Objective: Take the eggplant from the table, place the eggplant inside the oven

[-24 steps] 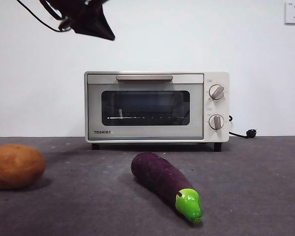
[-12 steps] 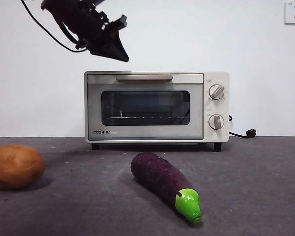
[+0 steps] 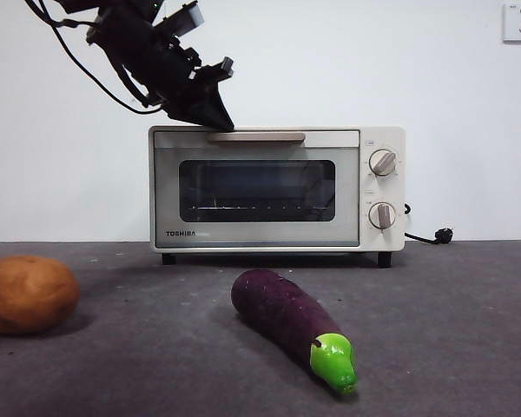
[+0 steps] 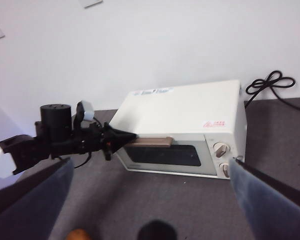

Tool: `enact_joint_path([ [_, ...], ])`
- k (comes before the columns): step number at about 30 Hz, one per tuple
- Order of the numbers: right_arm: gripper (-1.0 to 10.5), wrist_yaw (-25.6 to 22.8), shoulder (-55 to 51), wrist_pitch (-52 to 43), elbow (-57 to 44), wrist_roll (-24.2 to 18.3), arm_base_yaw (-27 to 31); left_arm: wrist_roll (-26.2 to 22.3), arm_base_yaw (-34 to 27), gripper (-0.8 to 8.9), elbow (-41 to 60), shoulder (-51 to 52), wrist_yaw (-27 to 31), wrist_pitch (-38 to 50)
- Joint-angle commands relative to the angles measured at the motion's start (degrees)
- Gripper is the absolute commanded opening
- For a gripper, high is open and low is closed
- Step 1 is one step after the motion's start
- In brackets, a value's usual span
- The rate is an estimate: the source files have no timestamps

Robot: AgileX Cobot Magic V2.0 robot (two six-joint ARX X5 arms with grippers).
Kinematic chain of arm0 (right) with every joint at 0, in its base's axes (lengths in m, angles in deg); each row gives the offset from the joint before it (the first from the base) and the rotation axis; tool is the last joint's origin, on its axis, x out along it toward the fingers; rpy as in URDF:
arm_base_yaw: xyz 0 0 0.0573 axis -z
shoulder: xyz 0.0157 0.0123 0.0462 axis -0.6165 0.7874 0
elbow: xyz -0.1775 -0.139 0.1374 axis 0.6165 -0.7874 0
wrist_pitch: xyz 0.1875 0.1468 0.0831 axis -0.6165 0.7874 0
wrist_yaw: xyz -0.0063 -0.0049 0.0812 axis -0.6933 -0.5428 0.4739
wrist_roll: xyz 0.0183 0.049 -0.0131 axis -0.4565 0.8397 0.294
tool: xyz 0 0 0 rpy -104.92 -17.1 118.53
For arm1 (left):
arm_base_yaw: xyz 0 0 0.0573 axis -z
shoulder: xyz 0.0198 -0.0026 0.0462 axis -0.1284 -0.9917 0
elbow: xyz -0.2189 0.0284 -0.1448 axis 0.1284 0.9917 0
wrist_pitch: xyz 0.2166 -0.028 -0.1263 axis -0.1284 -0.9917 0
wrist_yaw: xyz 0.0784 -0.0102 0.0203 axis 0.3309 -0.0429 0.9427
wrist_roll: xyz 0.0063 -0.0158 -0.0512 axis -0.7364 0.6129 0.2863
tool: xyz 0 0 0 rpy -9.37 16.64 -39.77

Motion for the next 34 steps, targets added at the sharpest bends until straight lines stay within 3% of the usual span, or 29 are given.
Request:
enact_joint_path([
  [1,6.3,0.2,-0.1,0.3,0.3,0.3,-0.1,-0.8,0.6,-0.06,-0.1,-1.2,0.1,0.7],
  [14,6.3,0.2,0.2,2.1,0.3,-0.5,-0.1,-2.0,2.0,-0.06,-0.1,-3.5,-0.1,-3.1],
  [34,6.3,0.2,0.3,2.3,0.3,-1.0,-0.1,-1.6,10.3,-0.06,-0.1,-3.5,-1.4,-8.0],
])
